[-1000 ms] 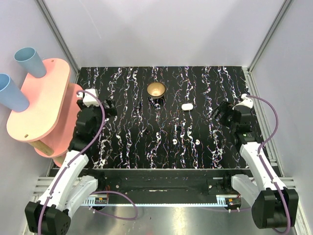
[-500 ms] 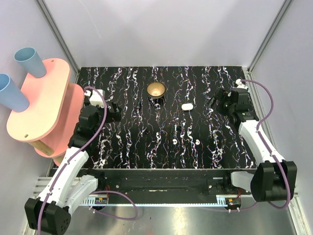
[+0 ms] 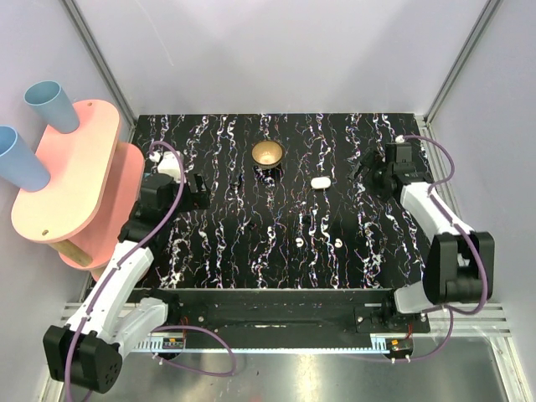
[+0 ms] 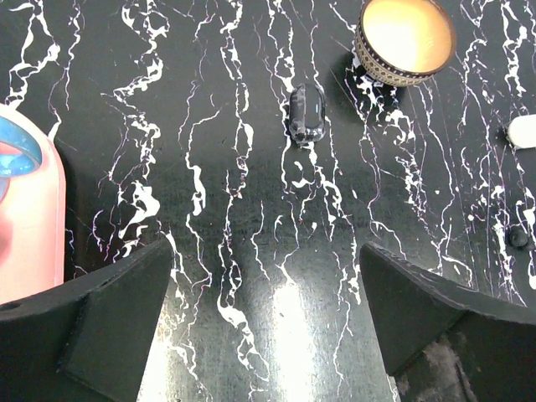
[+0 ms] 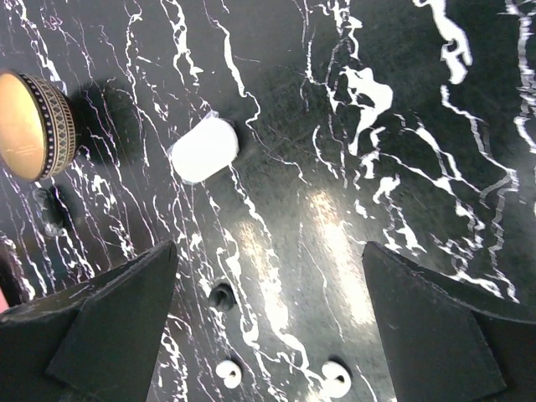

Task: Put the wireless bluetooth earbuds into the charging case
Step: Adjust the charging case at the center of the board.

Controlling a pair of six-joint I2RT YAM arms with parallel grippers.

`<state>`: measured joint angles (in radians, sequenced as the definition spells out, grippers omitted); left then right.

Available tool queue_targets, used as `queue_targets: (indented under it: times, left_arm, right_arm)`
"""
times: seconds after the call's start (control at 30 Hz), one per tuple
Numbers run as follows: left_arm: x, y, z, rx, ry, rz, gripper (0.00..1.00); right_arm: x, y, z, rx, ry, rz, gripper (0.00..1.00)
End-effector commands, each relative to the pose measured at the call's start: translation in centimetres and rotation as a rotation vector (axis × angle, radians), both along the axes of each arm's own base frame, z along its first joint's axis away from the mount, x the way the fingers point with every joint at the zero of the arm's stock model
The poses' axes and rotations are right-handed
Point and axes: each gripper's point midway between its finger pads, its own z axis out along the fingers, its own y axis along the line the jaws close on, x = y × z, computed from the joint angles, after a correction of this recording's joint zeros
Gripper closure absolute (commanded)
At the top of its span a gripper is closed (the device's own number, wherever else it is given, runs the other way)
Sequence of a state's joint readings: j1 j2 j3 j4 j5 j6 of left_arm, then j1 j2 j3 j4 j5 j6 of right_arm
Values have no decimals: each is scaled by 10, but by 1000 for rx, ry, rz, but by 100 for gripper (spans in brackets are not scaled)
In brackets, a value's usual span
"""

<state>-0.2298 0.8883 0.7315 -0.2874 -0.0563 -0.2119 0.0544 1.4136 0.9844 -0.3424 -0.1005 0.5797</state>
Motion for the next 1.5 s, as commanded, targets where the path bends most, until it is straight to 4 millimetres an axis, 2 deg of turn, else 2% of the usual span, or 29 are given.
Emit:
queue_targets:
  times: [0.0, 0.03, 0.07, 0.13, 0.17, 0.2, 0.27, 0.37, 0.47, 0.53, 0.57, 0.6, 0.67, 0.7, 0.73, 0.8, 0.83, 1.03, 1.13, 1.37, 1.47]
  left_arm:
    - [5, -2, 21, -20, -30, 6, 1]
    - [6, -1, 21, -16, -29, 6, 1]
    - [6, -1, 21, -12, -30, 7, 1]
    - [6, 2, 21, -2, -31, 18, 1]
    - [6, 2, 21, 0, -29, 21, 1]
    - [6, 3, 20, 2, -28, 22, 1]
    - [6, 3, 20, 5, -24, 22, 1]
    - [6, 4, 19, 9, -22, 24, 1]
    - [7, 4, 17, 14, -15, 25, 1]
    - [7, 3, 15, 14, -5, 20, 1]
    - [7, 3, 15, 14, -4, 19, 1]
    - [7, 2, 15, 13, -4, 14, 1]
    - [8, 1, 15, 13, -2, 13, 1]
    - [8, 2, 15, 15, -1, 12, 1]
    - [8, 2, 14, 16, 2, 13, 1]
    - [8, 2, 14, 17, 3, 15, 1]
    - [8, 2, 14, 17, 2, 15, 1]
    - [9, 3, 12, 20, 11, 20, 1]
    - [8, 2, 11, 19, 15, 19, 1]
    - [9, 2, 11, 20, 17, 18, 1]
    - [10, 2, 10, 21, 23, 17, 1]
  right_arm:
    - [30, 25, 7, 128, -6, 41, 0]
    - [34, 29, 5, 144, 0, 57, 0]
    - [38, 34, -10, 156, 37, 77, 0]
    - [49, 43, -9, 177, 44, 126, 0]
    - [52, 44, -24, 174, 82, 133, 0]
    - [59, 46, -21, 167, 80, 135, 0]
    - [64, 49, -35, 166, 120, 141, 0]
    - [77, 53, -44, 155, 133, 120, 0]
    - [91, 54, -49, 116, 118, 110, 0]
    - [101, 56, -46, 115, 101, 126, 0]
    - [103, 61, -53, 116, 111, 150, 0]
    - [111, 67, -45, 124, 88, 186, 0]
    - [113, 70, -57, 94, 112, 239, 0]
    - [119, 75, -49, 106, 93, 268, 0]
    - [120, 78, -58, 99, 100, 314, 0]
    - [124, 80, -57, 96, 106, 340, 0]
    - [124, 80, -64, 87, 117, 352, 0]
    - [124, 102, -66, 154, 107, 464, 1]
    - [123, 106, -68, 168, 114, 482, 3]
    - [104, 109, -80, 176, 160, 475, 9]
    - [96, 110, -78, 172, 162, 477, 10]
